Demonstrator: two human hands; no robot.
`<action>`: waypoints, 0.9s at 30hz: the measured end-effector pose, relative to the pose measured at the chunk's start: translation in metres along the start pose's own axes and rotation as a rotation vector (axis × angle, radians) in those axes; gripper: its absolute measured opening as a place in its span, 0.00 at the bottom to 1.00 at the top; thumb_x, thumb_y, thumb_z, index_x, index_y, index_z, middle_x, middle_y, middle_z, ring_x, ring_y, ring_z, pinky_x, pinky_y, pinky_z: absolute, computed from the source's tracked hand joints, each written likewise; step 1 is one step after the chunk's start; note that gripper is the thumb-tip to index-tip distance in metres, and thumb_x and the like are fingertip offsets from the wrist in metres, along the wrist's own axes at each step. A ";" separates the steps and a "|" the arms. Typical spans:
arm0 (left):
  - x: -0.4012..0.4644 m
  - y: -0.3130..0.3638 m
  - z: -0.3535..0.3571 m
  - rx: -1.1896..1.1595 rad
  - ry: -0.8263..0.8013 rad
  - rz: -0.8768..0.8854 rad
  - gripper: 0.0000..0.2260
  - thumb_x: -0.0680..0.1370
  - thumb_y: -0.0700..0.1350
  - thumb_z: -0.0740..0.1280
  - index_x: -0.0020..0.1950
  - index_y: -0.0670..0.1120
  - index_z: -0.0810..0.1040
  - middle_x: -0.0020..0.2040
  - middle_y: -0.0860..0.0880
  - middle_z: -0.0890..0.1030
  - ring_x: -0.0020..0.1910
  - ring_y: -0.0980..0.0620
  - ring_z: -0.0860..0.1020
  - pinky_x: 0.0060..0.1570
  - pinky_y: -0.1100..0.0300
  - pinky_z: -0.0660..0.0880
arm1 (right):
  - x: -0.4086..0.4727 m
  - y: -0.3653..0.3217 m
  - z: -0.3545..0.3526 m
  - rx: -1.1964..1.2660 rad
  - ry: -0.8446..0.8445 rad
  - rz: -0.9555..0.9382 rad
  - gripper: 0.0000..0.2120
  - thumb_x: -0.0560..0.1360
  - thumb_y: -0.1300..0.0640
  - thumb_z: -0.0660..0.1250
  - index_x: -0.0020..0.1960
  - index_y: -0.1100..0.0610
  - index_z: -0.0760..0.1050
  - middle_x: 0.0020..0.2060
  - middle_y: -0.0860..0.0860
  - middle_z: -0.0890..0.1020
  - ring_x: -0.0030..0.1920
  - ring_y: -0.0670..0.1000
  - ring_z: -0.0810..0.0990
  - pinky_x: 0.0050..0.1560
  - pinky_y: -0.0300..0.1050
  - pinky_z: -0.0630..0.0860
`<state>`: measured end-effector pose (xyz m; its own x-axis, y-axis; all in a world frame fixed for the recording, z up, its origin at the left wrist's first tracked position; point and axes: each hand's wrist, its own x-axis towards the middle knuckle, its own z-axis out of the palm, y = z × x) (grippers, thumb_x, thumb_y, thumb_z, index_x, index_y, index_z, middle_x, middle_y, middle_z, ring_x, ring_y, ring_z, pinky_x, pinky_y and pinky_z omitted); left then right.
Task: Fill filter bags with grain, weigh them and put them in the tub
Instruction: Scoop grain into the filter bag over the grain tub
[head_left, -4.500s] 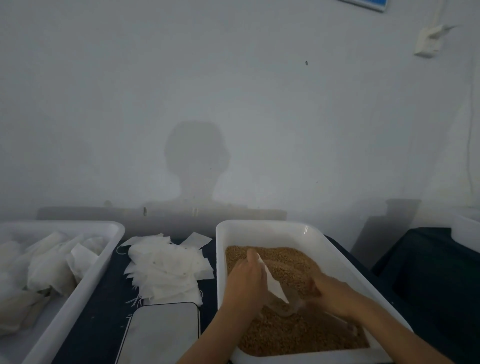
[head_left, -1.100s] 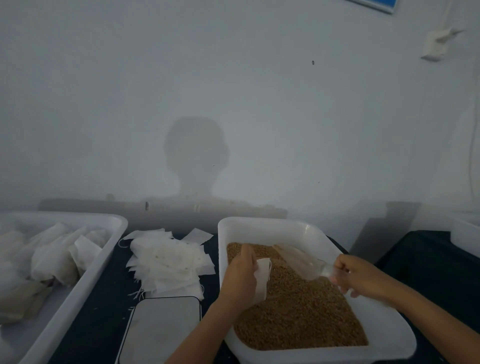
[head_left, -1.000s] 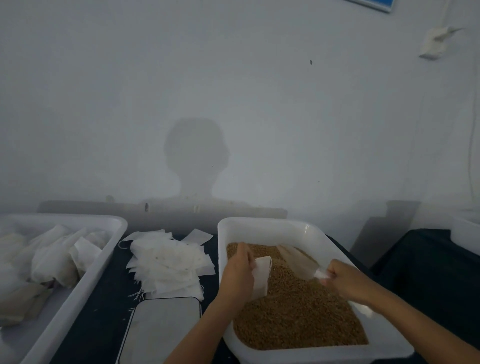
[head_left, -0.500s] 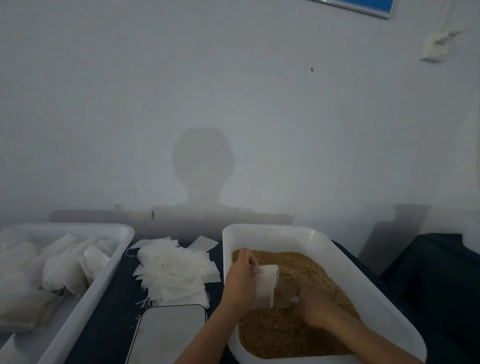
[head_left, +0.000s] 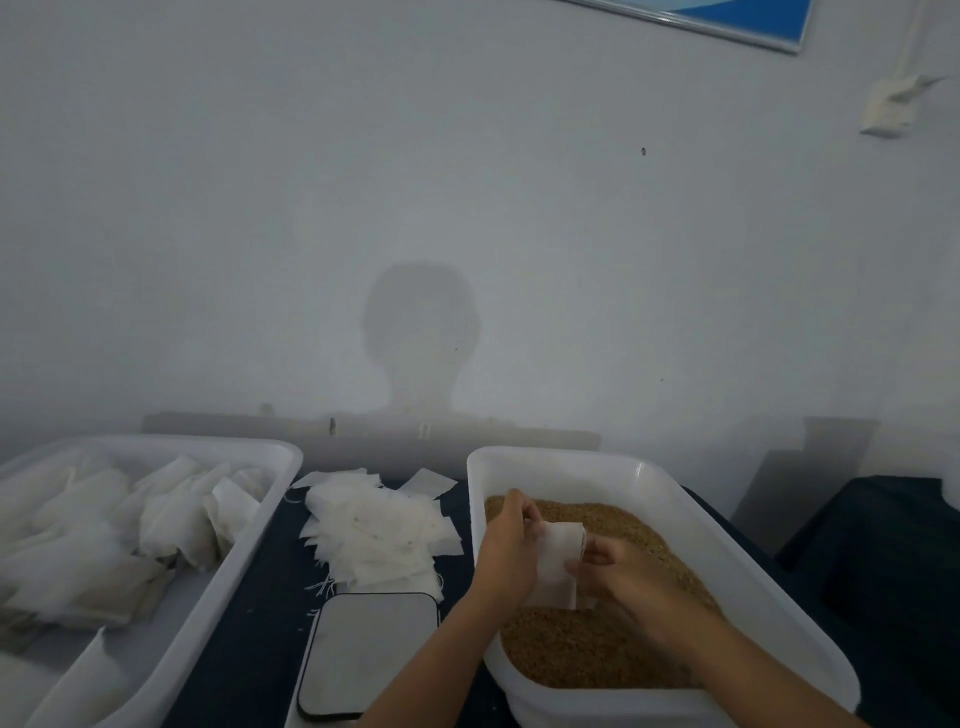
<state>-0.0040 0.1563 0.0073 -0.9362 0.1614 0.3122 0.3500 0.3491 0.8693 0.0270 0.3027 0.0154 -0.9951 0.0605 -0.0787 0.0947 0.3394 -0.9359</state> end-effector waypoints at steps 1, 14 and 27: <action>-0.001 0.001 -0.001 -0.009 0.002 -0.001 0.14 0.81 0.37 0.56 0.40 0.54 0.63 0.40 0.53 0.71 0.38 0.60 0.68 0.37 0.67 0.65 | -0.001 0.000 0.002 0.024 0.021 0.017 0.06 0.73 0.62 0.69 0.50 0.56 0.79 0.49 0.54 0.83 0.52 0.56 0.81 0.55 0.57 0.78; -0.025 0.015 -0.045 -0.432 0.203 0.067 0.13 0.78 0.40 0.65 0.60 0.47 0.66 0.53 0.52 0.76 0.47 0.59 0.77 0.50 0.58 0.76 | -0.021 -0.047 0.028 0.186 0.235 -0.096 0.03 0.75 0.62 0.67 0.43 0.59 0.79 0.45 0.58 0.83 0.45 0.56 0.82 0.36 0.47 0.81; -0.089 -0.040 -0.145 0.029 0.402 0.000 0.08 0.75 0.44 0.69 0.38 0.52 0.75 0.36 0.54 0.79 0.35 0.53 0.78 0.40 0.52 0.79 | -0.042 -0.054 0.158 0.096 0.148 -0.173 0.10 0.78 0.60 0.63 0.49 0.69 0.74 0.46 0.65 0.79 0.48 0.63 0.78 0.50 0.55 0.76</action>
<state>0.0606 -0.0061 0.0010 -0.8717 -0.2108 0.4424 0.3456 0.3757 0.8599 0.0593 0.1337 0.0148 -0.9803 0.1485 0.1301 -0.0871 0.2658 -0.9601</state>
